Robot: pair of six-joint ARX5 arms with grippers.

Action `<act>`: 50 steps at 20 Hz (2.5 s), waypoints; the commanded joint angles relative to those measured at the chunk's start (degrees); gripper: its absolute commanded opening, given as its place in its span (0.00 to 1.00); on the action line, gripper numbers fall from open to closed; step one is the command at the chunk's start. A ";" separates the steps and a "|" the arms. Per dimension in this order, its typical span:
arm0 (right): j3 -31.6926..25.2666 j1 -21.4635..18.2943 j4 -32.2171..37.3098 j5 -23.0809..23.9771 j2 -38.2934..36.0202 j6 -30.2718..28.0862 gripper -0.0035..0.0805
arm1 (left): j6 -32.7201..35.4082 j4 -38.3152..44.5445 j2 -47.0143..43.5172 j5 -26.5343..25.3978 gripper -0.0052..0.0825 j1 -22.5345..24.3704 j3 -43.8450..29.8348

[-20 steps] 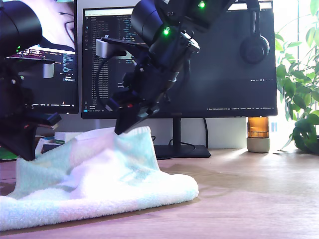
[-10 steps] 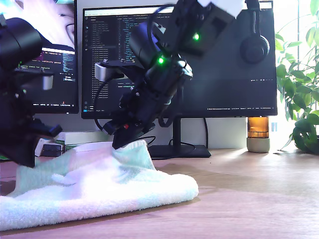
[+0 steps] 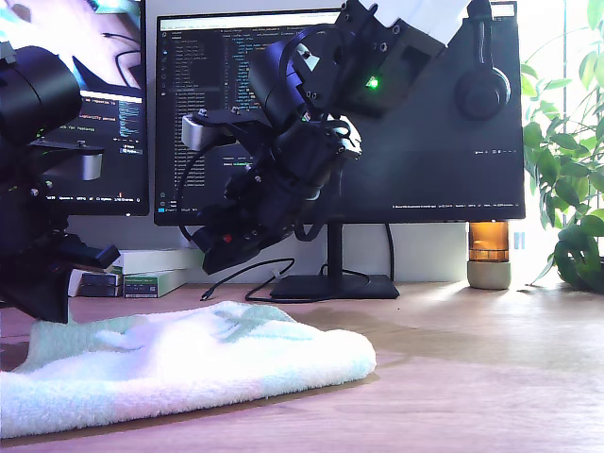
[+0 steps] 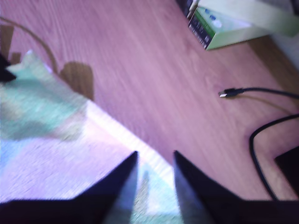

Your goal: Fold the tea towel to a neat square and place it to the right

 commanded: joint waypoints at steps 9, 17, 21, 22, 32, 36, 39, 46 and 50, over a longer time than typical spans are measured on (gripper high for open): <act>-1.01 -0.07 -13.75 -5.22 0.85 8.41 0.27 | 1.97 1.70 0.70 0.17 0.16 2.82 -0.17; -0.83 -0.09 -13.31 -5.20 0.85 8.39 0.27 | 6.34 2.58 0.48 -0.22 0.30 7.13 -0.17; 0.48 -0.42 -15.74 -5.18 0.83 8.44 0.20 | 7.45 2.49 -0.09 2.97 0.03 8.09 -0.11; 1.03 -0.63 -17.18 -5.20 0.83 8.44 0.11 | 7.32 2.51 -0.61 3.69 0.03 8.09 -0.11; 1.90 -4.26 -22.03 -6.75 -3.34 11.96 0.03 | 4.57 2.08 -12.26 11.65 0.03 7.93 -0.24; 1.38 -6.08 -22.73 -8.22 -4.76 12.09 0.03 | 4.20 2.16 -16.66 14.86 0.03 7.93 -1.09; -1.73 -7.15 -21.40 -8.22 -7.08 12.52 0.03 | 4.04 3.48 -19.80 16.85 0.03 7.93 -3.98; -23.15 -8.28 -1.88 -8.24 -19.82 13.40 0.03 | -1.84 12.13 -29.03 22.16 0.03 7.93 -15.50; -35.36 -8.28 7.91 -12.09 -27.28 14.71 0.03 | -3.52 14.91 -34.56 25.97 0.03 6.75 -21.31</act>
